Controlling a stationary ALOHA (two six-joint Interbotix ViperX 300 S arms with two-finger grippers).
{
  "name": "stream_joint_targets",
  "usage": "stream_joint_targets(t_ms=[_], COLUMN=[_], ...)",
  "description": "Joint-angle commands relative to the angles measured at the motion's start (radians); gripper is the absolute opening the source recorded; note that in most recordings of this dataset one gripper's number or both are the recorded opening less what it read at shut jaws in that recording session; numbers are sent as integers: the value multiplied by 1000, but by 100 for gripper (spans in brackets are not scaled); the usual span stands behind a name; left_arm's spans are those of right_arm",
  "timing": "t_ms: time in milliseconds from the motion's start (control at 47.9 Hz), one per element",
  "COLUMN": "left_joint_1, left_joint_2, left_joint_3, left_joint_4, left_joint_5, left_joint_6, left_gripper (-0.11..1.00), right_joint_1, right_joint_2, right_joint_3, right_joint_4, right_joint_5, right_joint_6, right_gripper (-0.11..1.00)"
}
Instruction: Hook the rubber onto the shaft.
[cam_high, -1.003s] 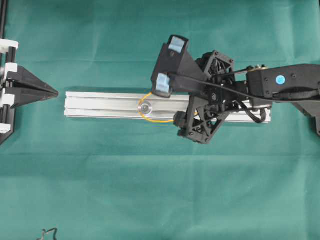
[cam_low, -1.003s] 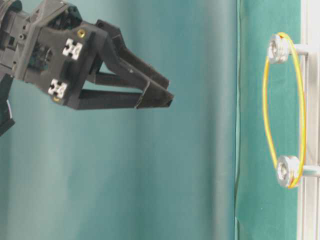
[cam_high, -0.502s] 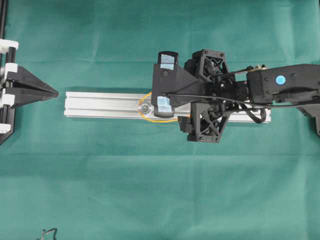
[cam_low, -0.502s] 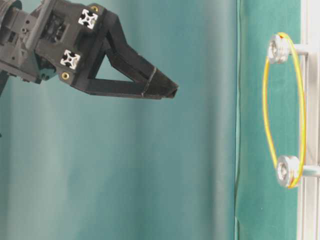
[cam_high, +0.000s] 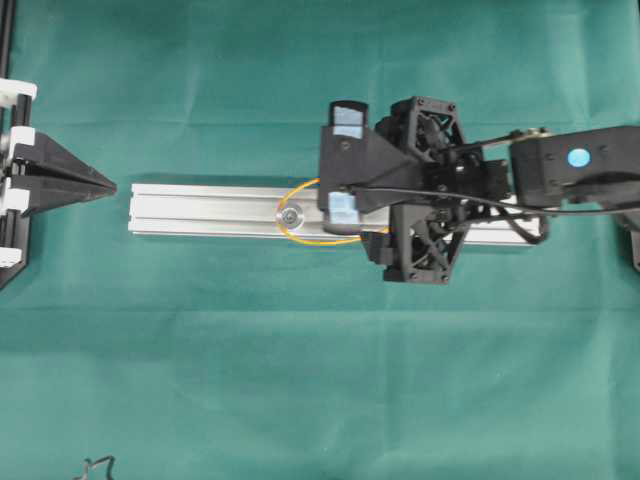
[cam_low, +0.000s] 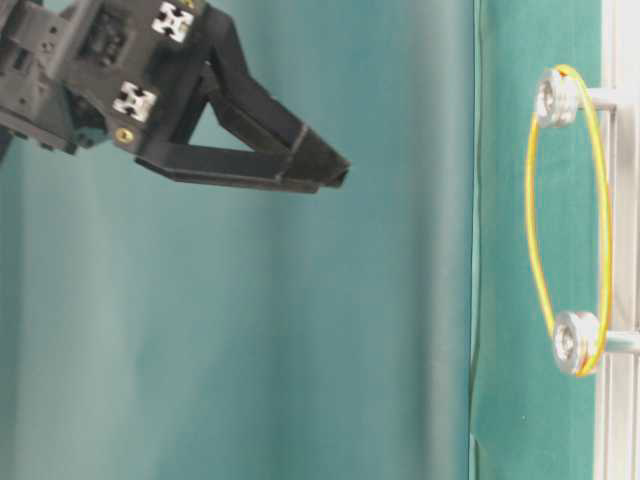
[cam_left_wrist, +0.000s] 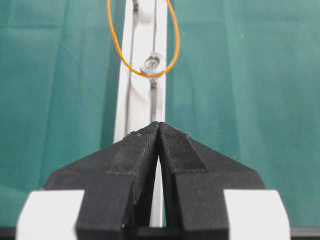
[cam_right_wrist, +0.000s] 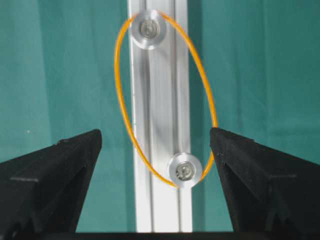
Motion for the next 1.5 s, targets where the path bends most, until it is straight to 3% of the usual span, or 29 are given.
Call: stream_joint_targets(t_ms=[0,167,940,1484], left_joint_1=[-3,-3,-3,-3], left_joint_2=[5,5,5,5], left_joint_3=[-31,-31,-31,-31], left_joint_4=[2,2,3,2], left_joint_5=[-5,-5,8,20], left_joint_6=[0,2,3,3], left_gripper=[0,0,0,0], right_joint_1=[0,2,2,0], right_joint_2=[-55,-117,-353,-353], right_joint_3=[14,81,318,351], right_joint_4=[-18,-37,-37,-67], right_joint_5=[-44,-107,-156,-201], right_joint_6=[2,6,8,8], right_gripper=[91,90,90,90])
